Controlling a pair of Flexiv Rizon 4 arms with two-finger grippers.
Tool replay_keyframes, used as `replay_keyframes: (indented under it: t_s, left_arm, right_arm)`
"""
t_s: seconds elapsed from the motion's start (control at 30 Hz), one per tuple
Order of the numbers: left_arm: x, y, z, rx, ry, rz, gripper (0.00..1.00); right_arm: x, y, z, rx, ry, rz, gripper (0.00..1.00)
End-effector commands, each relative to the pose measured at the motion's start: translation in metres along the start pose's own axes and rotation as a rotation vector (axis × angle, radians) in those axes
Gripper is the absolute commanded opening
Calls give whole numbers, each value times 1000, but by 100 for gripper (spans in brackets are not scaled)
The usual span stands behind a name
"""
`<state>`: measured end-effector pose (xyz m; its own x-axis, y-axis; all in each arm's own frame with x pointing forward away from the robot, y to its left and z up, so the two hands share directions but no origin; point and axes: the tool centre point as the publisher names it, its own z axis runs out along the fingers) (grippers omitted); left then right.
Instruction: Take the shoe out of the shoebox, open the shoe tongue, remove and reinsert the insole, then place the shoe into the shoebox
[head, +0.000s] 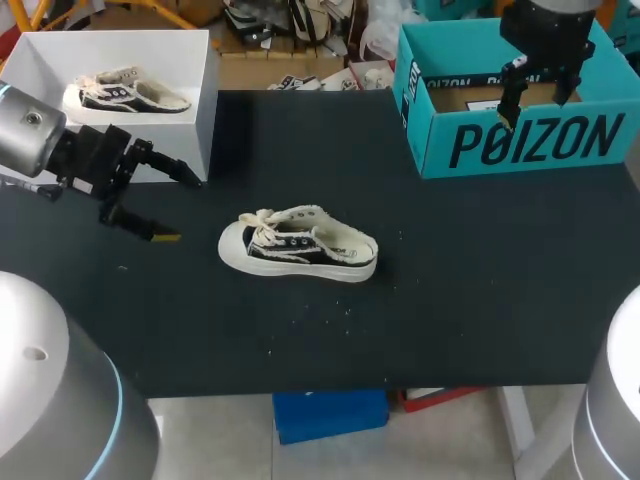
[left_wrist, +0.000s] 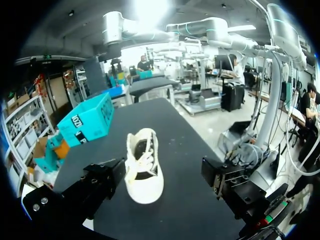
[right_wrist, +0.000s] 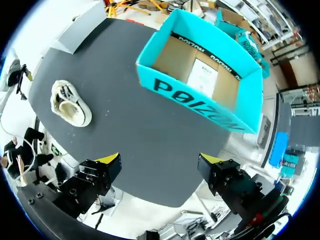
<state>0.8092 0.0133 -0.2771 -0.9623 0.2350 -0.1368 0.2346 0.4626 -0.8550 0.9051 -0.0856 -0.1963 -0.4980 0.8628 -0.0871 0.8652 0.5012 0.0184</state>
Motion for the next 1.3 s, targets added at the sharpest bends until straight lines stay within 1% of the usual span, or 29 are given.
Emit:
replay_keyframes:
  t_s: [0.03,0.33,0.37,0.4,0.87,0.97,1.13,1.17,1.2,1.23,1.3]
  left_arm:
    - [1,0,1,-2,-6,3,100]
    - [1,0,1,-2,-6,3,100]
    - [1,0,1,-2,-6,3,100]
    - [1,0,1,-2,-6,3,100]
    - [1,0,1,-2,-6,3,100]
    - [1,0,1,-2,-6,3,100]
    - [1,0,1,-2,-6,3,100]
    - [1,0,1,-2,-6,3,100]
    - [1,0,1,-2,-6,3,100]
    - [1,0,1,-2,-6,3,100]
    - [1,0,1,-2,-6,3,100]
  right_arm:
    - [48,-41,-20,-321,73,-874,100]
    - [48,-41,-20,-321,73,-874,100]
    - [69,-35,-21,-389,165,-1023,100]
    - [90,-35,-22,-466,307,-1125,100]
    - [90,-35,-22,-466,307,-1125,100]
    - [104,-30,-9,-540,258,-1113,100]
    - [129,-12,14,-609,201,-1075,100]
    - [135,-8,18,-615,197,-1066,100]
    - [146,-1,23,-626,200,-1073,100]
    - [151,2,25,-605,216,-1089,100]
    - [151,2,25,-605,216,-1089,100]
